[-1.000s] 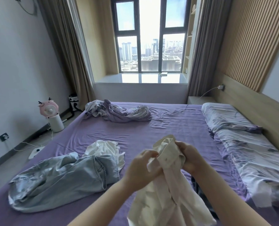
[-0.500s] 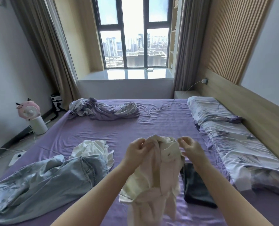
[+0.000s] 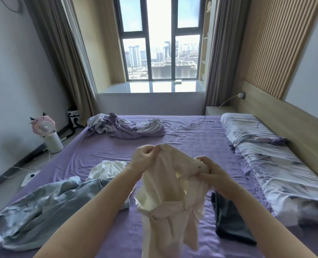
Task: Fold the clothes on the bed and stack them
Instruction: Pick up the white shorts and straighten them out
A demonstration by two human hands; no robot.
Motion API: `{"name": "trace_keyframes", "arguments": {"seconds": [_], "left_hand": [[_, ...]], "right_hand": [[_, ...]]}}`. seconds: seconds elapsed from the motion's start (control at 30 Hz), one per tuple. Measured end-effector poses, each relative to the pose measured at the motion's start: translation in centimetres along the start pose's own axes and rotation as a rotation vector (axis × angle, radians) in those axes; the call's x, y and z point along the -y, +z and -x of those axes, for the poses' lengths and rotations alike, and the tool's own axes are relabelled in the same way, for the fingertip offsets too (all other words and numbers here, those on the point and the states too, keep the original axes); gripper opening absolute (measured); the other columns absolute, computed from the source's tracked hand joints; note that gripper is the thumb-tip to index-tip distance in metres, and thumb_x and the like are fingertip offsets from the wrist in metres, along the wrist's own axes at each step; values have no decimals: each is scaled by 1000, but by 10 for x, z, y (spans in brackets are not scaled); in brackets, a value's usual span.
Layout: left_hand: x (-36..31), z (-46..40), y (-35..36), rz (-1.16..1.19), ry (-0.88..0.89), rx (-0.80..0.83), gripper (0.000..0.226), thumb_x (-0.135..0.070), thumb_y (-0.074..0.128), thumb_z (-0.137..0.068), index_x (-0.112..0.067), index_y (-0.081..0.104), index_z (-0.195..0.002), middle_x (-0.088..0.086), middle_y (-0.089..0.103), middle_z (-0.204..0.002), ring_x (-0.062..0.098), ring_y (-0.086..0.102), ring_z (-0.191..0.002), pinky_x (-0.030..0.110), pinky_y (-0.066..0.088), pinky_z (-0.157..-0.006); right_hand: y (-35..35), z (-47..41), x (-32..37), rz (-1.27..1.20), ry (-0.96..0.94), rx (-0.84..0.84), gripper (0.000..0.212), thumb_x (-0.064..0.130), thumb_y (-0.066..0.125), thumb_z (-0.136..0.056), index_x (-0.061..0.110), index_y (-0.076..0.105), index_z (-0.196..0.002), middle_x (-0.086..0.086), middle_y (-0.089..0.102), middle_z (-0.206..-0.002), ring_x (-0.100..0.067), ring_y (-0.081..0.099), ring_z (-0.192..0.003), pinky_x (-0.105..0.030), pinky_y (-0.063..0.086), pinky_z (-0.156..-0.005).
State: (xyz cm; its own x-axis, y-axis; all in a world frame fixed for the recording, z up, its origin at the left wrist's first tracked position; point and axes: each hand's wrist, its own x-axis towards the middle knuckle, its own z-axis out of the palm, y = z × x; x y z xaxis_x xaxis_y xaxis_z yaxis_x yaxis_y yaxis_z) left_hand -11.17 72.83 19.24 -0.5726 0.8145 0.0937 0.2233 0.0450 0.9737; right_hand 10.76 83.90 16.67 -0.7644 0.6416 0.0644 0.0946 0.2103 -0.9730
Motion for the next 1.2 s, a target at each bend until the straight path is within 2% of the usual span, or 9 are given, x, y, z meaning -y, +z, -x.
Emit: {"name": "trace_keyframes", "arguments": {"seconds": [0.1,0.33,0.53,0.6,0.7,0.87,1.0,1.1,1.2], "left_hand": [[0,1,4,117,-144,38,25,-25,54,-96,-8,62,-80,3,58,-66,12,50,-56,22,40,-49],[0,-16,-2,185,-193,-110,26,-18,48,-99,-12,56,-74,5,54,-66,15,50,-57,27,42,-54],[9,-27,-29,103,-176,-143,24,-24,48,-99,-12,60,-83,11,59,-77,24,52,-77,39,43,-72],[5,-26,-20,123,-182,-98,24,-24,48,-99,-9,61,-84,13,60,-80,24,54,-77,39,44,-73],[-5,-22,-6,185,-158,-40,24,-21,48,-99,-10,61,-82,9,60,-75,18,55,-67,32,46,-66],[-20,-18,-17,146,-31,16,25,-19,51,-97,-12,61,-76,-4,56,-58,4,48,-51,19,41,-49],[-4,-19,-50,-351,128,-200,11,-24,66,-88,-16,67,-81,-8,61,-70,2,53,-63,19,40,-62],[14,8,-45,-467,306,-420,14,-32,69,-83,-22,60,-79,-4,56,-75,8,53,-67,20,41,-62],[33,50,-19,-524,292,-328,42,-66,52,-78,-25,50,-67,-8,50,-59,5,47,-55,19,37,-54]], "right_hand": [[-4,-8,0,-53,-2,-55,44,0,56,-75,22,57,-113,-6,62,-88,-14,57,-74,-25,49,-59],[-3,-13,-5,-8,-75,-170,23,-6,66,-79,13,52,-79,-9,53,-77,-17,48,-73,-33,40,-66],[-13,-16,-22,521,-197,-168,58,-8,62,-76,50,58,-77,-5,67,-100,-11,59,-91,-21,42,-77],[2,-15,-13,678,-248,-113,28,15,58,-76,31,69,-97,-8,57,-128,-25,49,-123,-30,38,-99],[37,-20,0,844,-217,-132,63,58,39,-70,18,65,-111,1,42,-142,-20,22,-142,-43,26,-111],[62,-32,8,767,-396,-372,38,45,46,-81,16,69,-77,7,69,-93,-19,58,-106,-39,46,-85],[52,-35,26,418,-257,-178,29,23,55,-94,20,52,-65,9,48,-57,-1,43,-55,-18,35,-57],[54,-43,28,394,-164,-219,26,21,51,-95,12,51,-70,7,43,-54,-5,38,-51,-17,33,-55],[57,-48,26,374,-131,-279,24,20,50,-95,8,58,-76,4,51,-59,-5,45,-57,-15,34,-58]]}}
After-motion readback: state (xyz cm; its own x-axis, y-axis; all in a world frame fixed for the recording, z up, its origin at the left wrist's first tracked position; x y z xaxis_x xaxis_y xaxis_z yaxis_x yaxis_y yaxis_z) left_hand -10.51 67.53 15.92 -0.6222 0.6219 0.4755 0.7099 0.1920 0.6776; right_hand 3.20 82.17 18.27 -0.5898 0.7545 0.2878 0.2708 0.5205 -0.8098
